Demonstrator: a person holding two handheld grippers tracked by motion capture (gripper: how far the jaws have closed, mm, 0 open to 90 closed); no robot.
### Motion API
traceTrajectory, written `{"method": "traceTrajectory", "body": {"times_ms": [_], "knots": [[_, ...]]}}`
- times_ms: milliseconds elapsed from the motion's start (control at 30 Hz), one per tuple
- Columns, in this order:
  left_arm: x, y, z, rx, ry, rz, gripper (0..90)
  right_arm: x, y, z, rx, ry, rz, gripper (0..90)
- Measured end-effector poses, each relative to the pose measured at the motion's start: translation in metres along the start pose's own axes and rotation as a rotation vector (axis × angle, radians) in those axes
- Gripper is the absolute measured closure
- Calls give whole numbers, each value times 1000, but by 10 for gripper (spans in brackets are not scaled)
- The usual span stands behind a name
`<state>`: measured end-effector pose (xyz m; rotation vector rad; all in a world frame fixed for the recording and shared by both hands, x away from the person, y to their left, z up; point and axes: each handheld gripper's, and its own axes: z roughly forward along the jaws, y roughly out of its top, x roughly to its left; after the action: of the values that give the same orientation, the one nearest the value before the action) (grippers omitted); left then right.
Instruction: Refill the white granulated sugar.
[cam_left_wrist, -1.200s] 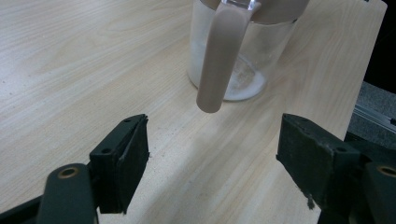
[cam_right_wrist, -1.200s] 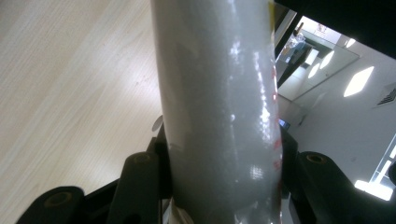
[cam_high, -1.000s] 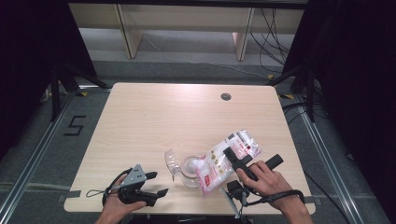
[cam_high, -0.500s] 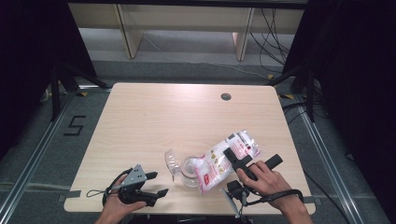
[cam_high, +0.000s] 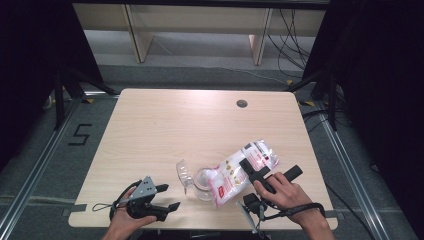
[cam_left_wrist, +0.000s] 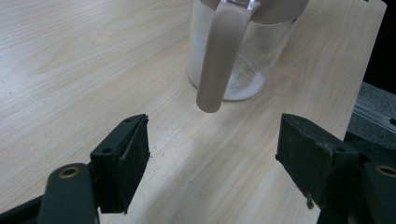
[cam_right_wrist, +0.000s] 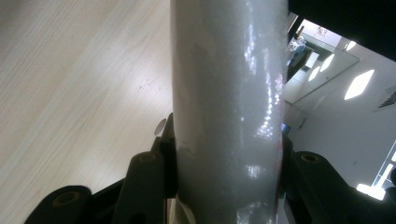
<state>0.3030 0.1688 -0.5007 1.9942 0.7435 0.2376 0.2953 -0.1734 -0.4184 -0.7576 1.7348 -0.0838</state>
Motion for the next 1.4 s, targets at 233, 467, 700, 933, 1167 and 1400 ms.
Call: {"method": "traceTrajectory", "body": {"times_ms": [233,467,700,933,1167,1400], "knots": [[0,0,0,1,0,1,249,0,-1,1,-3,2,0,622],[0,0,0,1,0,1,249,1,-1,1,-2,4,6,622],[0,0,0,1,0,0,249,2,0,0,3,6,28,623],[0,0,0,2,0,0,249,-2,-1,-2,5,-1,-28,625],[0,0,0,0,1,0,249,0,-1,-2,9,-10,15,627],[0,0,1,-4,7,-2,249,-1,-1,-3,11,-12,7,628]]}}
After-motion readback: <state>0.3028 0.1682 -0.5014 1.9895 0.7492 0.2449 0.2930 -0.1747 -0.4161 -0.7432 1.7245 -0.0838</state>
